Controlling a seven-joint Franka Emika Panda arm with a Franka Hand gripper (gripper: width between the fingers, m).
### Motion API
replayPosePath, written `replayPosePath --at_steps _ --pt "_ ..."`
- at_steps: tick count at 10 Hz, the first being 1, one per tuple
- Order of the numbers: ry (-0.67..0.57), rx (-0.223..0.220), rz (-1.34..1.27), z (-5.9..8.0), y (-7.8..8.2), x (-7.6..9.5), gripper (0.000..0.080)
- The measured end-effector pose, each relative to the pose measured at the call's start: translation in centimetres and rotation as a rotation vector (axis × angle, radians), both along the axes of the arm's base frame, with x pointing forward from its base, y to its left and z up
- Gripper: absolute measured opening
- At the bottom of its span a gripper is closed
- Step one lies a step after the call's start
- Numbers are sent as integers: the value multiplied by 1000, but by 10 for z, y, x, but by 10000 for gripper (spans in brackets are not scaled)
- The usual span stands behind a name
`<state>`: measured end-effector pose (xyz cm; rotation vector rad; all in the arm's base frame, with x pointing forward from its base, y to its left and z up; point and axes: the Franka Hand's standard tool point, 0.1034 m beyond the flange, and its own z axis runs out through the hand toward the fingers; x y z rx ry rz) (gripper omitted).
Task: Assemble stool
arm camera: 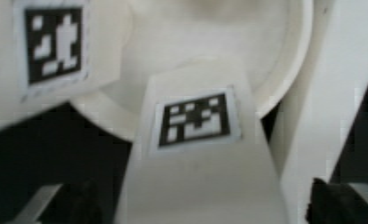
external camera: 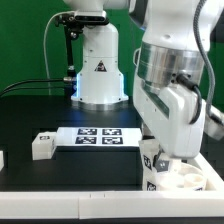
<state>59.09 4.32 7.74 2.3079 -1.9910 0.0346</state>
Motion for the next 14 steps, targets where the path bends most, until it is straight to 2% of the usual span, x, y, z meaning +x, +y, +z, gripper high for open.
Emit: replayPosePath --at_steps 3,8,10,12,13,14 --pt "-17 41 66 21 -32 -8 643" --pt "-16 40 107 18 -32 -10 649" --pt "-12 40 224 15 -44 -23 649" --pt "-28 72 430 16 -75 -41 649" --pt "-27 79 495 17 -84 -42 649" --pt "-23 79 550 17 -83 -42 649"
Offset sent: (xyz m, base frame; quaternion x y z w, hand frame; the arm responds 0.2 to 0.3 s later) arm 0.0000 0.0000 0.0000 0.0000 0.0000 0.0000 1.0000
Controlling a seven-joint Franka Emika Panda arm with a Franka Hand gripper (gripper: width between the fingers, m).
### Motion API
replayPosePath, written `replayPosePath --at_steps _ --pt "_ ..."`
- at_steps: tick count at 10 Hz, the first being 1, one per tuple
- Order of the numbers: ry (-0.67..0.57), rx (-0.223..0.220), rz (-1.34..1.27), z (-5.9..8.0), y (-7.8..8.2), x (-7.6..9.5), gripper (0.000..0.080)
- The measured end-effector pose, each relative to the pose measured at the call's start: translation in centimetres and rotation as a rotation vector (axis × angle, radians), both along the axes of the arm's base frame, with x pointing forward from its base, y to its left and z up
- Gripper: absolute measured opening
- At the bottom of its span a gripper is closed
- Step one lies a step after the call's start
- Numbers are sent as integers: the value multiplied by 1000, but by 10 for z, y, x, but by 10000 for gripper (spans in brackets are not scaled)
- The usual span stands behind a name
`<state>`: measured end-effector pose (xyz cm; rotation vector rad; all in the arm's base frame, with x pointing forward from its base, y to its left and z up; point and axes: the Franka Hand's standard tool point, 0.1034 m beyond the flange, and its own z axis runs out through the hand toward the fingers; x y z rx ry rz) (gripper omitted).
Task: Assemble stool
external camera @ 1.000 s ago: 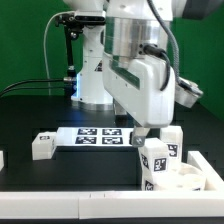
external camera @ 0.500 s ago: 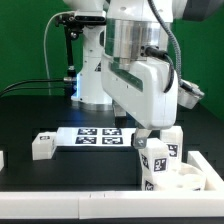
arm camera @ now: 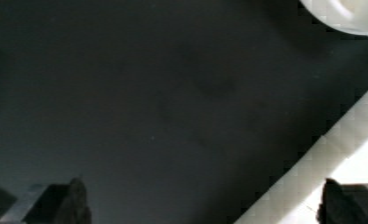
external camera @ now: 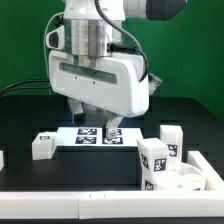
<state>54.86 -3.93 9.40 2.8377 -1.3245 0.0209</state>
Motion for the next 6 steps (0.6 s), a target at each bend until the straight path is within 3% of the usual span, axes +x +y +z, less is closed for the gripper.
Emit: replayPosePath --at_steps 3,6 --pt "3 -2 265 -1 -2 -1 649" --pt "34 18 584 -14 -38 -27 649"
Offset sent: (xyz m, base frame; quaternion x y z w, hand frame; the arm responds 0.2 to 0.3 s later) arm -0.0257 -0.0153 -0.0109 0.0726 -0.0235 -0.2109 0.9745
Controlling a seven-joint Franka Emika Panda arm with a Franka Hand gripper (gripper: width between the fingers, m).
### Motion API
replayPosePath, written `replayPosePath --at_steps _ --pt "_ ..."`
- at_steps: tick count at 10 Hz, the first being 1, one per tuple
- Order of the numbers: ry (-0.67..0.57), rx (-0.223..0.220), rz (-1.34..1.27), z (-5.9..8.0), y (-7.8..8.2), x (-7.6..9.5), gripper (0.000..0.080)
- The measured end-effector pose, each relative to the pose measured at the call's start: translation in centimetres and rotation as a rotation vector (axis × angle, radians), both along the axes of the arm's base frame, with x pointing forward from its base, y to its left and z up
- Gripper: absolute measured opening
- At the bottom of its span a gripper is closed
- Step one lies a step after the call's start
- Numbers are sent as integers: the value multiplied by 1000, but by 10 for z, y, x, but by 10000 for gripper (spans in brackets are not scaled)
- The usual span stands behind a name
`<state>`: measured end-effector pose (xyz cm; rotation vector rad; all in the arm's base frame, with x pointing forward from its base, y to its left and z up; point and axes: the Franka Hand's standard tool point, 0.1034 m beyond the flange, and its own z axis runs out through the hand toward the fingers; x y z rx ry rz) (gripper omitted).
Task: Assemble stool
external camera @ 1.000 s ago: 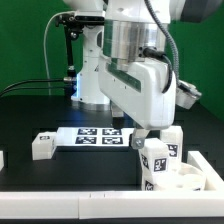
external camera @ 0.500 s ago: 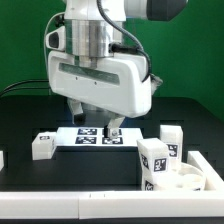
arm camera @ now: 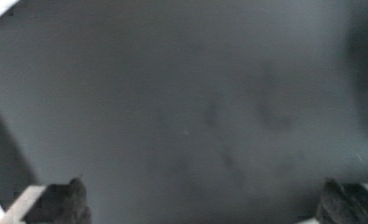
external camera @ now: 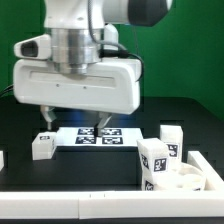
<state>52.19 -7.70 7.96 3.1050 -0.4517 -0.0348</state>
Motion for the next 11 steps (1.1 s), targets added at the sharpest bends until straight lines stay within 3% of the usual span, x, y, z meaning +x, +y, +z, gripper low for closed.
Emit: replayPosePath --at_steps 2,6,8,9,10,11 --pt "70 37 77 -4 -14 -16 649" --pt "89 51 203 -6 -15 -18 649" --pt "226 80 278 -7 -32 -31 649" --pt "266 61 331 -9 -37 -26 649" --pt "273 46 414 -12 -36 -26 649" --pt "331 70 414 -15 -33 -38 649"
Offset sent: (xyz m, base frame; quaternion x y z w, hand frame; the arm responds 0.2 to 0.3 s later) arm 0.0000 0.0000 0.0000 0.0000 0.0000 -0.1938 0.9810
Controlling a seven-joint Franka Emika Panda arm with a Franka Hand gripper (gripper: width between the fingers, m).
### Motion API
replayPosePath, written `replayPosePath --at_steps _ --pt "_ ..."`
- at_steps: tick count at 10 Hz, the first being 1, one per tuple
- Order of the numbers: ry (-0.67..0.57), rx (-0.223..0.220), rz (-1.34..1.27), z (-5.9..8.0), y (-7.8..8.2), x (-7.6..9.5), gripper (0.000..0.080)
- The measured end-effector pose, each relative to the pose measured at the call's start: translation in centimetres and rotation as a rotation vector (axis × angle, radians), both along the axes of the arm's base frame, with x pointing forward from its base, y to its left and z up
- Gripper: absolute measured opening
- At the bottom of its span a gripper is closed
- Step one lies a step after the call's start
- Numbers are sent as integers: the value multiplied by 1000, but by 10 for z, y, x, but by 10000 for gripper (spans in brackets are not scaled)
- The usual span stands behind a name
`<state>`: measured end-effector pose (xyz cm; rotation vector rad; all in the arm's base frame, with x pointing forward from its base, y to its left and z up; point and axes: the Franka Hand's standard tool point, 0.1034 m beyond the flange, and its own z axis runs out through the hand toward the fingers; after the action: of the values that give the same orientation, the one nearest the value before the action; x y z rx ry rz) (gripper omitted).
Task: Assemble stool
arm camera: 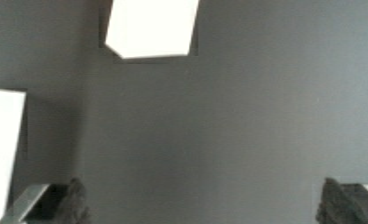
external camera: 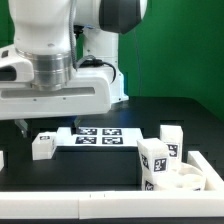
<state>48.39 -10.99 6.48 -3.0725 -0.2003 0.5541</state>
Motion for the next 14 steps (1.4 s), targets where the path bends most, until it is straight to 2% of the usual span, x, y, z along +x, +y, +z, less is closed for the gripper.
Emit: replayPosePath --at_steps 1,2,3,6,8,10,11,12,14 --pt "82 -5 -7 1 1 -2 649" --pt "136 -12 -3 0 1 3 649" --pt "208 -8 -13 -1 0 -1 649" --pt "496 -9 -70 -11 -26 -10 649" --pt "652 -27 -79 -13 -29 -15 649" --pt "658 -47 -108 -18 -29 -16 649" --pt "682 -73 -145 -24 -30 -22 649" --pt "681 -83 -150 -27 -30 -24 649" --pt "683 -109 -176 -38 -27 -38 649"
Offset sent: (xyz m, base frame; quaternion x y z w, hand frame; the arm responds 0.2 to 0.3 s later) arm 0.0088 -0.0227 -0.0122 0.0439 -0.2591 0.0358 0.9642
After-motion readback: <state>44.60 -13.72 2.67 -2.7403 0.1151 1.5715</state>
